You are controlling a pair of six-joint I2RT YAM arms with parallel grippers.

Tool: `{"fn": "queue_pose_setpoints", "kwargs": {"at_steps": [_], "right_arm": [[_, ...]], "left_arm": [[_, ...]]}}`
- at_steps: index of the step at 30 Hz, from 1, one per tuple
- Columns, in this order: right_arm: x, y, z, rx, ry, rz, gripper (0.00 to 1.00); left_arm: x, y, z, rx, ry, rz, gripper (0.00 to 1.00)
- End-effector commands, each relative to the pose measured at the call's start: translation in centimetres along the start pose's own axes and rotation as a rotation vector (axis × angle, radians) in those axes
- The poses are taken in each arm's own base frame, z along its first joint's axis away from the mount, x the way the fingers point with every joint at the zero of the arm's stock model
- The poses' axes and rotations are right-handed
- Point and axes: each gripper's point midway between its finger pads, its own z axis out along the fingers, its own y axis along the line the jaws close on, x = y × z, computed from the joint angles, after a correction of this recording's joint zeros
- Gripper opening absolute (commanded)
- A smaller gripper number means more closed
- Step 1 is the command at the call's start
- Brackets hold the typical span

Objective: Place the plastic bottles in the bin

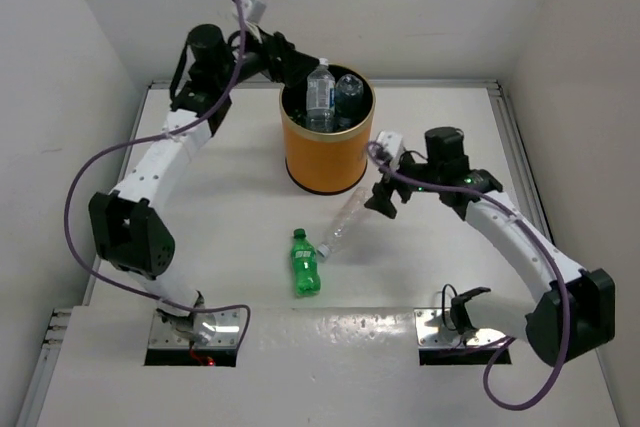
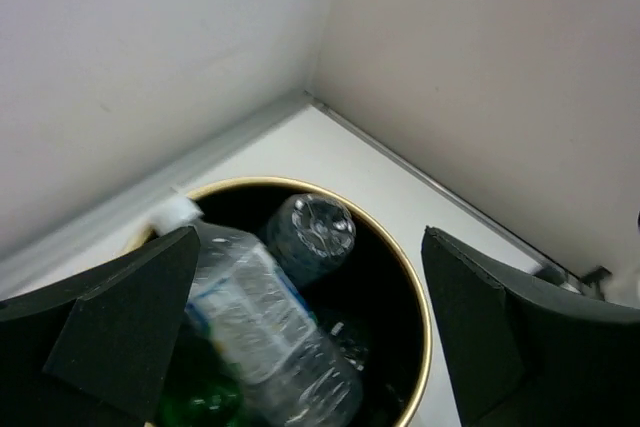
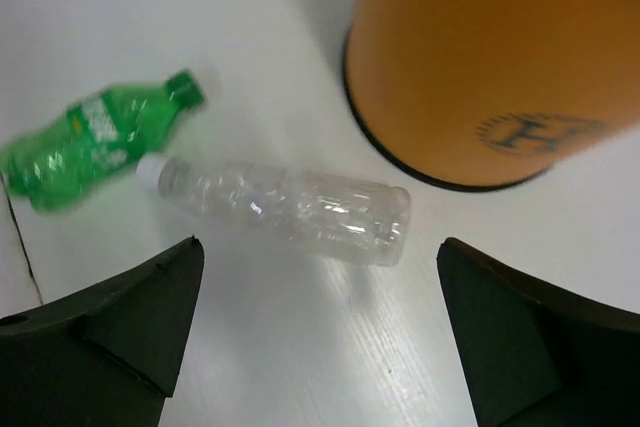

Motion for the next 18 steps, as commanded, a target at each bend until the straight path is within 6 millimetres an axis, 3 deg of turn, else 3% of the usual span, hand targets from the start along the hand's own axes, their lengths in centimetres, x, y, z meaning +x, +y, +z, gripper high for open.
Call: {"fn": "queue_pose_setpoints", "kwargs": {"at_steps": [1,3,5,6,7,11,18], "right_arm": [[0.6,1.1,1.6,-0.117,0.070,-0.356,0.97],[0.8,2.9,2.0,-0.203,0.103,-0.415,0.97],[1.9,3.8,3.0,-0.290,0.139,-0.553,0.97],[2.1,4.3,3.2,-0.316,0.149,-0.582,0.97],[2.7,4.5,3.9,-0.352,0.158,-0.628,0.97],[4.2,6.4,4.9,-0.497,0.209,-0.742,0.97],[8.1,8.1,8.5,-0.656,0.315,-0.914,0.97]], "left_arm": [[-10.1,-2.1,-4.9,-0.051,-0.163,0.168,1.00],[-12.3,-2.5,-7.5,-0.088,-0.193,0.227,1.00],[-11.0,-2.0,-9.1,-0.120,-0.155,0.222,1.00],[-11.3,-3.3,-10.5,-0.106,-0.160,0.255,1.00],[-9.9,-2.4,-11.3,-0.125,-0.135,0.237,1.00],[-6.8,-2.5,-14.5,-0.162,-0.075,0.241,1.00],[-4.3,-1.6,-17.1,-0.200,-0.045,0.191,1.00]]}}
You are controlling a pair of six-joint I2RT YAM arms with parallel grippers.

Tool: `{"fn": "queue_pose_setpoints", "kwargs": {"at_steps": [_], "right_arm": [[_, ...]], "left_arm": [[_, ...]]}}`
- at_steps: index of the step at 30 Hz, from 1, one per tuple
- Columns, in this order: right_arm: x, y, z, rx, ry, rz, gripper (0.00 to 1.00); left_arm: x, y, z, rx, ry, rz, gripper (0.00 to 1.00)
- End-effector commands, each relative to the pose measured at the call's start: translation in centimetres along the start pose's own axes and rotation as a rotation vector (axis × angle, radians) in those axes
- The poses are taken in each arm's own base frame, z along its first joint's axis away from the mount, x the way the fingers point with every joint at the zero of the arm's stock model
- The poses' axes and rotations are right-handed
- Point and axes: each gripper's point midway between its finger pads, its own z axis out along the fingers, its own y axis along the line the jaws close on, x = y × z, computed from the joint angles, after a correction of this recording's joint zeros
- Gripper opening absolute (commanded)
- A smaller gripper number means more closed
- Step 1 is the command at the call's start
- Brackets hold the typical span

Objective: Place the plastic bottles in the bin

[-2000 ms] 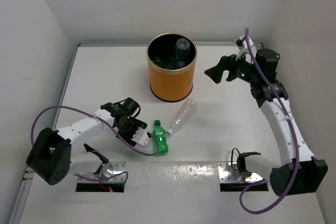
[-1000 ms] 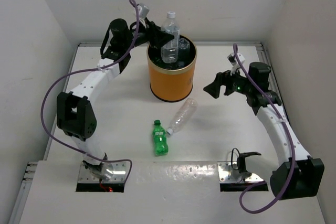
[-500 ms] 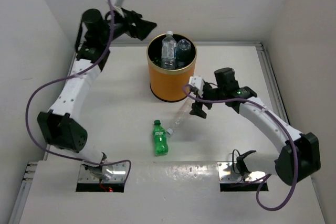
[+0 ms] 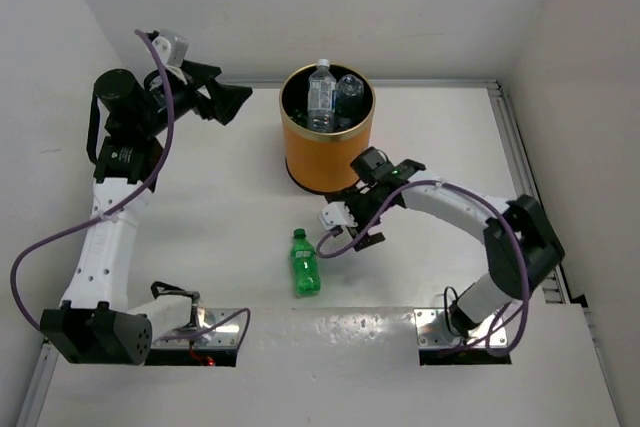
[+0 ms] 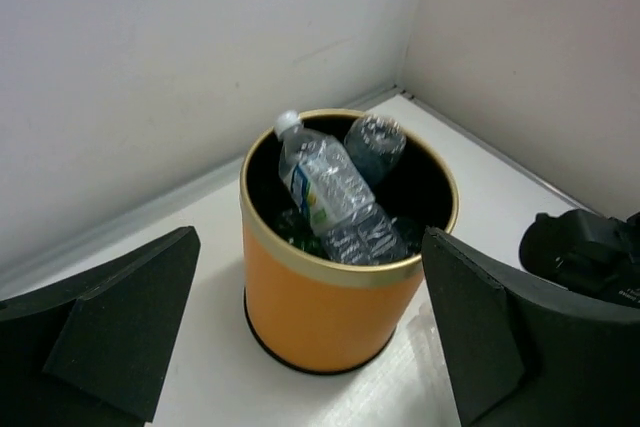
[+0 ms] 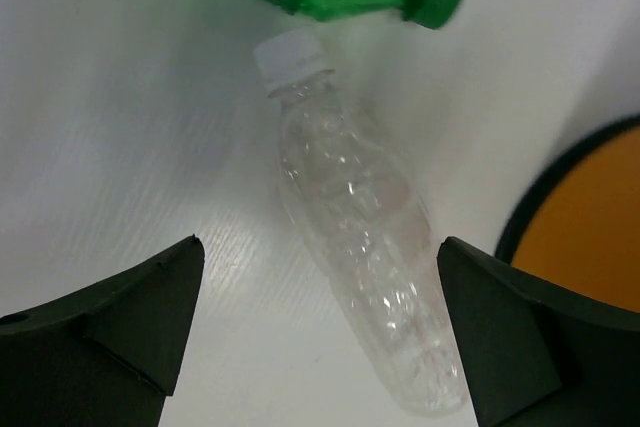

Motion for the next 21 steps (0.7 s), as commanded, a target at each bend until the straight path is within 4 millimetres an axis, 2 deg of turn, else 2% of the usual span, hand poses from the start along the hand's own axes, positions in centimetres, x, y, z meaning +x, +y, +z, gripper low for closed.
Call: {"fn": "queue_pose_setpoints", "kwargs": {"at_steps": [1,2,3,7,10,11,16,17,18,19,20,21], "right_arm": [[0.3,-0.9,1.8,-0.057,0.045,-0.157,0.97],[0.5,-1.7,2.1,-0.044,0.060,-0.172,0.97],[0.9,-1.6,2.7,-0.064,0.069,-0.181,0.97],[1.3,-2.0,4.6,-0.080,0.102,-0.259,0.97],[2.4,-1.5,5.2,-0.095,0.161,-0.301,0.84],[2.7,-1.4,5.2,-0.097,0.183,-0.315,0.74],[3.3,-0.1,3.2,-0.085,0.223,-0.325,0.47],[2.6,-0.3,2.3,-0.057,0.221,-0.320,0.40],[1.6,-0.6,1.5,-0.029,0.196,-0.313,0.27],[1.0,-0.5,0.9,-0.023,0.182,-0.289,0.20],[-1.1,-2.4,-1.1,0.070,0.148,-0.211,0.14],[-3.4,-3.1,-2.2,0.116,0.078,-0.197,0.05]], "left_arm": [[1.0,0.1,-0.7,0.014,0.025,-0.030,1.00],[1.6,0.6,-0.9,0.001,0.034,-0.038,1.00],[2.0,0.8,-1.0,0.001,0.042,-0.043,1.00],[2.0,0.9,-1.3,-0.008,0.041,-0.052,1.00],[2.4,1.2,-1.6,-0.008,0.049,-0.057,1.00],[2.1,1.0,-1.8,-0.007,0.042,-0.049,1.00],[1.6,0.6,-2.0,0.005,0.030,-0.037,1.00],[2.0,0.6,-1.9,0.003,0.037,-0.052,1.00],[2.0,0.5,-2.0,0.012,0.038,-0.052,1.00],[1.6,0.2,-2.1,0.015,0.026,-0.039,1.00],[1.6,0.2,-2.1,0.015,0.026,-0.039,1.00],[1.6,0.2,-2.1,0.015,0.026,-0.039,1.00]]}}
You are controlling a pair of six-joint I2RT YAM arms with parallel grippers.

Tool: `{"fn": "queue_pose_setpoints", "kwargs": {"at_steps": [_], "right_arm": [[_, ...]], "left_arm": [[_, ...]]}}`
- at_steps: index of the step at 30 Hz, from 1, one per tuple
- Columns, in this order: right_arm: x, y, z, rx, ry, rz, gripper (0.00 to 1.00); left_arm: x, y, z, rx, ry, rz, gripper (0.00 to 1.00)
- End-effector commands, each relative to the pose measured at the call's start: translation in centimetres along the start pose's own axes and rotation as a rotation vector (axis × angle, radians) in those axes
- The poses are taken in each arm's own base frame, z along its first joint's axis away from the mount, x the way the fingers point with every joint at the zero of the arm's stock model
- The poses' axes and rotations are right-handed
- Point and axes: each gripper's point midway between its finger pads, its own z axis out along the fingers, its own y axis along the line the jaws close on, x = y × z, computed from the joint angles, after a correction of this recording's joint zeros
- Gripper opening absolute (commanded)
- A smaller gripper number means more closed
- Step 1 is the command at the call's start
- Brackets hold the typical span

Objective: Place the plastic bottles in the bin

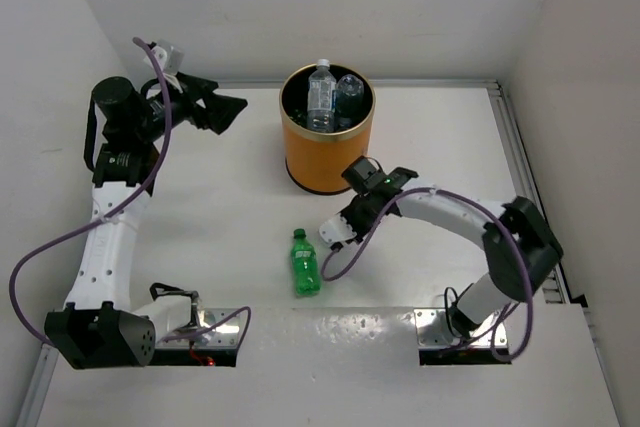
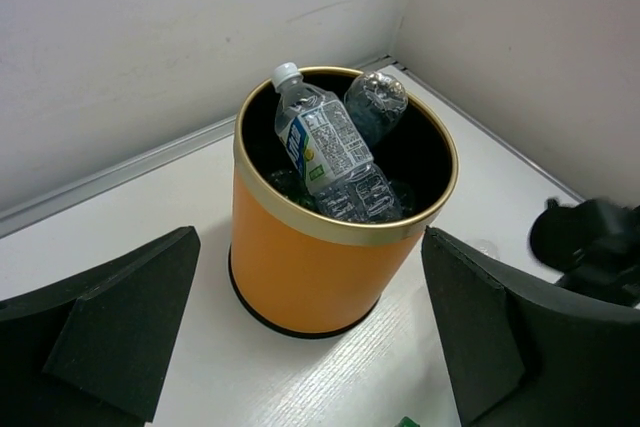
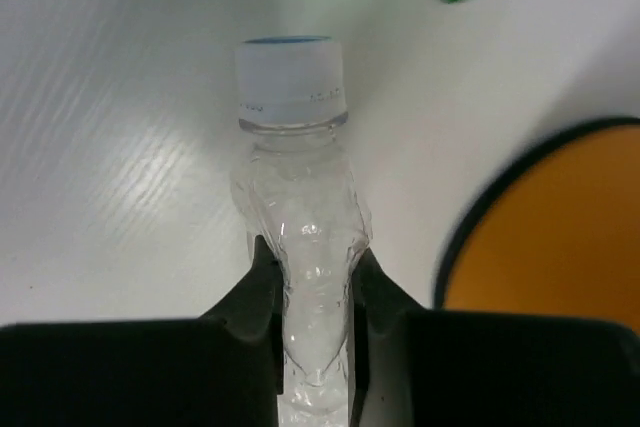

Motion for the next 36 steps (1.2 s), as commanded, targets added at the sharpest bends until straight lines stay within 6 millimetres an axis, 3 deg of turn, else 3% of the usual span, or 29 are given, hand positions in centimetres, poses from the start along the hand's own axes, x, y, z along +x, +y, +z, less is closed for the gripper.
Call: {"fn": "queue_pose_setpoints", "kwargs": {"at_steps": [1,2,4,5,6,8,9,10,12,14,16,18,20,21,22,23,33,35,36], "right_arm": [[-4.5,-5.4,-6.6,0.230,-0.136,0.083,0.02],[-6.8,-8.7,-10.7,0.354,-0.221,0.199,0.00],[-10.0,-12.1,-15.9,0.480,-0.359,0.285,0.00],[-10.4,-13.3,-17.5,0.509,-0.411,0.381,0.00],[-12.7,-16.8,-22.6,0.625,-0.515,0.391,0.00],[-13.4,-19.1,-25.9,0.692,-0.622,0.497,0.00],[-15.3,-21.8,-31.6,0.824,-0.757,0.493,0.00],[-15.1,-23.2,-32.1,0.842,-0.798,0.531,0.00],[-15.3,-25.1,-36.2,0.902,-0.985,0.665,0.00],[-13.1,-28.8,-38.2,1.038,-1.114,0.787,0.00],[-11.6,-30.3,-39.0,1.092,-1.154,0.835,0.00],[-9.2,-32.8,-38.7,1.080,-1.251,0.993,0.00],[-7.7,-33.9,-39.9,1.089,-1.350,1.094,0.00],[-6.9,-35.0,-38.0,1.029,-1.400,1.193,0.00],[-6.6,-35.3,-39.1,1.054,-1.435,1.179,0.00],[-6.1,-36.0,-37.8,1.044,-1.432,1.203,0.00],[-3.9,-37.5,-33.7,1.033,-1.409,1.211,0.00],[-2.0,-37.7,-31.3,1.051,-1.345,1.219,0.00],[-2.2,-37.5,-31.8,1.060,-1.345,1.207,0.00]], "left_arm": [[-1.7,-1.1,-0.8,0.026,-0.052,0.045,1.00],[-1.5,-1.3,-1.0,0.026,-0.052,0.045,1.00],[-1.2,-1.1,-0.9,0.025,-0.050,0.043,1.00],[-0.8,-1.0,-0.9,0.024,-0.042,0.035,1.00],[-1.0,-1.0,-0.8,0.025,-0.051,0.044,1.00],[-0.9,-1.0,-0.8,0.026,-0.053,0.034,1.00],[-1.0,-1.1,-0.8,0.028,-0.059,0.031,1.00],[-1.0,-1.1,-0.8,0.028,-0.059,0.031,1.00],[-0.8,-1.0,-0.7,0.028,-0.060,0.022,1.00],[-0.5,-0.9,-0.6,0.028,-0.058,0.020,1.00],[-0.8,-1.1,-0.8,0.029,-0.064,0.026,1.00],[-0.4,-1.0,-0.8,0.028,-0.058,0.020,1.00],[0.1,-0.6,-0.9,0.015,-0.047,0.007,1.00],[0.1,-0.5,-0.9,0.014,-0.047,0.016,1.00],[0.5,-0.1,-1.0,0.004,-0.041,0.009,1.00],[0.3,-0.4,-1.2,0.005,-0.047,0.015,1.00],[1.9,0.6,-1.4,-0.019,-0.023,-0.022,1.00],[1.9,0.4,-1.4,-0.010,-0.021,-0.022,1.00],[2.0,0.7,-1.2,-0.010,-0.021,-0.022,1.00]]}}
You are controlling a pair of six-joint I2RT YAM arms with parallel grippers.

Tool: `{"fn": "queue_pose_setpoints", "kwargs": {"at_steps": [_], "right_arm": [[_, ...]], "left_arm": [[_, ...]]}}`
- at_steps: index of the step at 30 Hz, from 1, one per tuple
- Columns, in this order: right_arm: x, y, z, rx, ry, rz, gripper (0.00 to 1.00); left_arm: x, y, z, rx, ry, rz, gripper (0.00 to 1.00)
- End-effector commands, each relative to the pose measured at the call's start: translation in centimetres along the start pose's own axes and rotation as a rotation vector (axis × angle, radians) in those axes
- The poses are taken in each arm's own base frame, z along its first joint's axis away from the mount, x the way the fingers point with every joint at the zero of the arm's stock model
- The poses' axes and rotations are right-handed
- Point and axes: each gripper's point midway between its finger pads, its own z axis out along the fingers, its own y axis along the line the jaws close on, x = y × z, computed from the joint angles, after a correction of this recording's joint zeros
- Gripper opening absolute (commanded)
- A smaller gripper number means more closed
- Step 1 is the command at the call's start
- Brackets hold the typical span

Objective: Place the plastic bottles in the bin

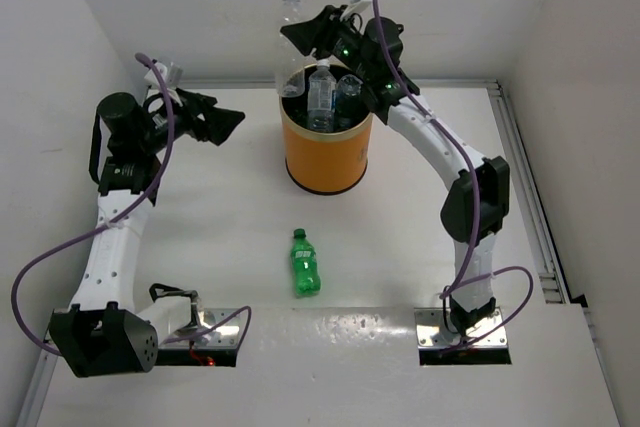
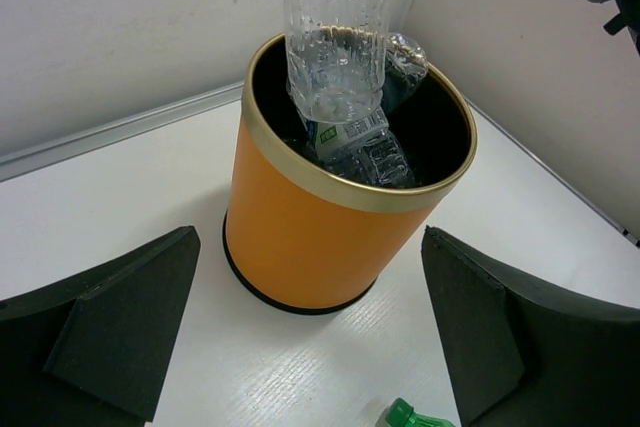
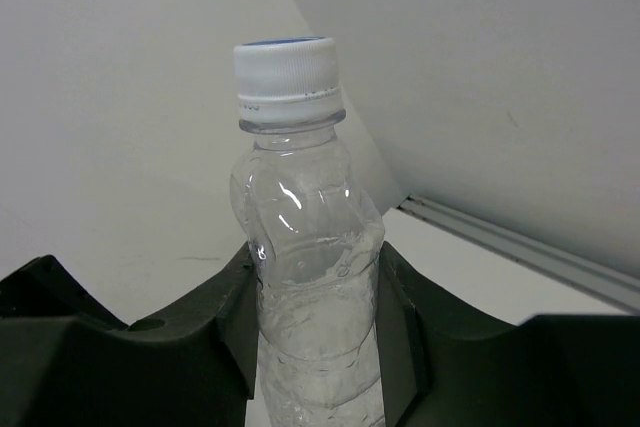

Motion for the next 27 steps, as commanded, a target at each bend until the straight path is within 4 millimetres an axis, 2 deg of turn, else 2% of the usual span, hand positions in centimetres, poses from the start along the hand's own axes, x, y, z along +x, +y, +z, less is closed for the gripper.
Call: {"fn": "queue_pose_setpoints", "kwargs": {"at_steps": [1,2,6,12,15,18,21,25,27], "right_arm": [[-2.3,0.4,-0.3,-0.036,-0.085,-0.074,0.00],[-1.2,-0.7,-0.4,-0.019,-0.066,-0.103,0.00],[0.6,-3.1,-0.6,0.017,-0.033,-0.131,0.00],[2.0,-5.0,-0.4,0.039,-0.014,-0.144,0.00],[2.7,-5.4,-0.5,0.043,-0.011,-0.158,0.00],[3.7,-5.3,-0.5,0.029,-0.001,-0.175,0.00],[5.7,-5.0,-1.1,0.014,0.027,-0.223,0.00],[7.4,-5.1,-1.6,0.015,0.058,-0.237,0.00],[8.0,-5.0,-1.8,0.006,0.074,-0.241,0.18]], "left_arm": [[-1.3,-0.6,-0.4,0.019,-0.041,0.035,1.00],[-1.3,-0.6,-0.4,0.019,-0.041,0.035,1.00],[-1.0,-0.2,-0.5,0.009,-0.036,0.029,1.00],[-1.0,0.1,-0.6,-0.001,-0.038,0.029,1.00],[-0.4,0.0,-0.8,0.007,-0.030,0.032,1.00],[-0.7,-0.2,-1.3,-0.001,-0.040,0.051,1.00],[-0.4,-0.1,-1.8,-0.011,-0.034,0.065,1.00],[0.1,-0.1,-2.2,-0.014,-0.022,0.052,1.00],[0.4,0.3,-2.3,-0.026,-0.018,0.045,1.00]]}}
